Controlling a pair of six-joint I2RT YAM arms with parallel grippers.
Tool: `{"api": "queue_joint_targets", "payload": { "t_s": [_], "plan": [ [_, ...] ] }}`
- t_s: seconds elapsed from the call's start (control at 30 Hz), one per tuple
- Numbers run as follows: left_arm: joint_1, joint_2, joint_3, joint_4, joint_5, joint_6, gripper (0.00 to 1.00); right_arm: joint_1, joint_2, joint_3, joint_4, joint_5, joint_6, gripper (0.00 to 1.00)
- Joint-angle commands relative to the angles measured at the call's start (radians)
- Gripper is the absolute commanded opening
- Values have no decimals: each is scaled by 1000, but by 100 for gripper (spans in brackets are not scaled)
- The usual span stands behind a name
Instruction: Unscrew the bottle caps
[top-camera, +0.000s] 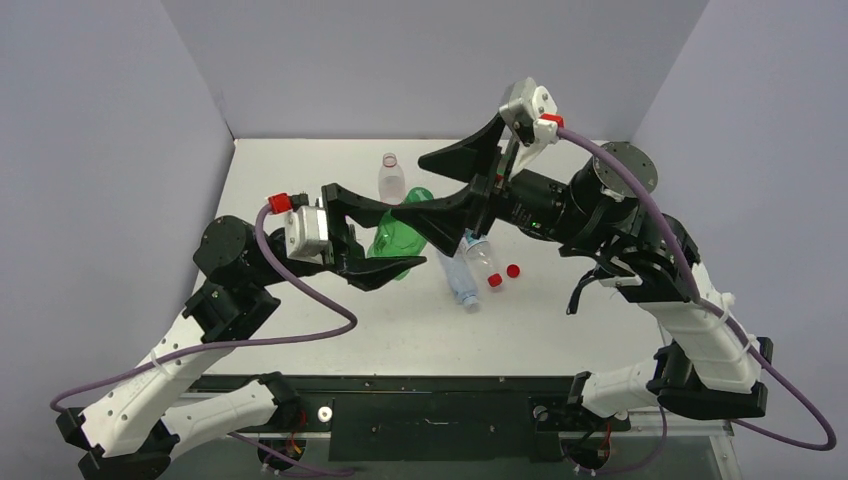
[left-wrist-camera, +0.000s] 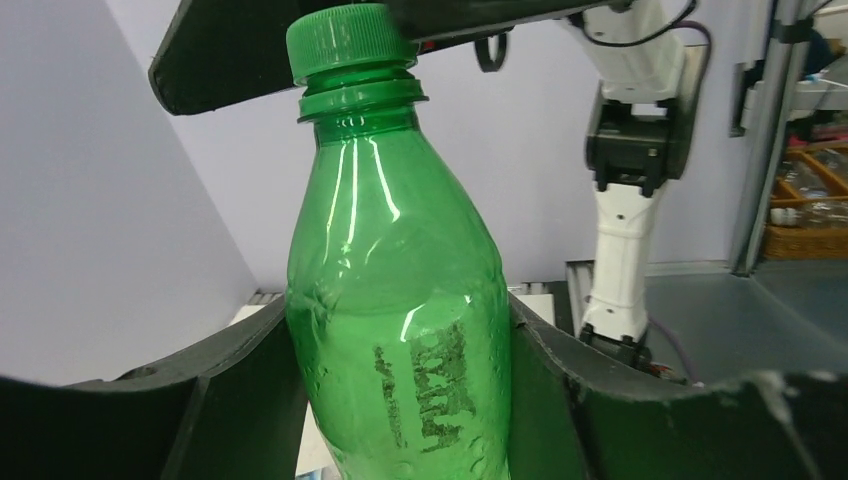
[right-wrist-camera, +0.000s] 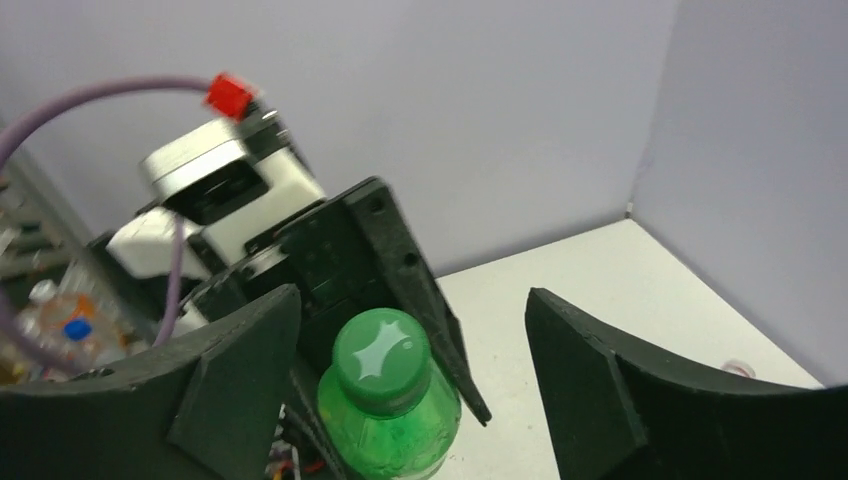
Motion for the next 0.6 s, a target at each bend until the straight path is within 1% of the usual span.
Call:
{"api": "queue_joint_targets", "payload": {
  "t_s": [0.0,0.03,0.07,0.1,0.13,0.17,0.2,0.23,0.27,0.37,0.43,0.57],
  "plan": [
    [5,-14,-28,28,-178,169,0,22,2,-23,93,346,106,79],
    [4,-16,-44,34,-223,219,0,35,6,-26,106,423,119,80],
    [2,-19,-59,35,-245,244,0,61,8,-25,111,459,120,80],
    [1,-20,-65,39,-287,297,0,78,21,-21,109,542,115,80],
    [-2,-21,-79,42,-312,320,0,110,32,10,99,579,110,81],
    [-4,-21,-83,48,-367,366,0,124,61,33,62,660,100,81],
    [-9,-17,-87,52,-395,386,0,145,99,90,18,731,99,81],
    [-12,-12,-89,54,-449,413,0,150,116,115,-3,755,97,81],
    [-12,-9,-90,57,-470,439,0,156,149,158,-34,791,97,82],
    [-13,-8,-95,69,-530,466,0,161,179,185,-43,822,104,82],
    [-14,-15,-103,79,-535,471,0,160,181,173,-28,835,112,79],
    [-14,-33,-117,94,-523,469,0,146,177,153,-8,834,129,66]
  ]
}}
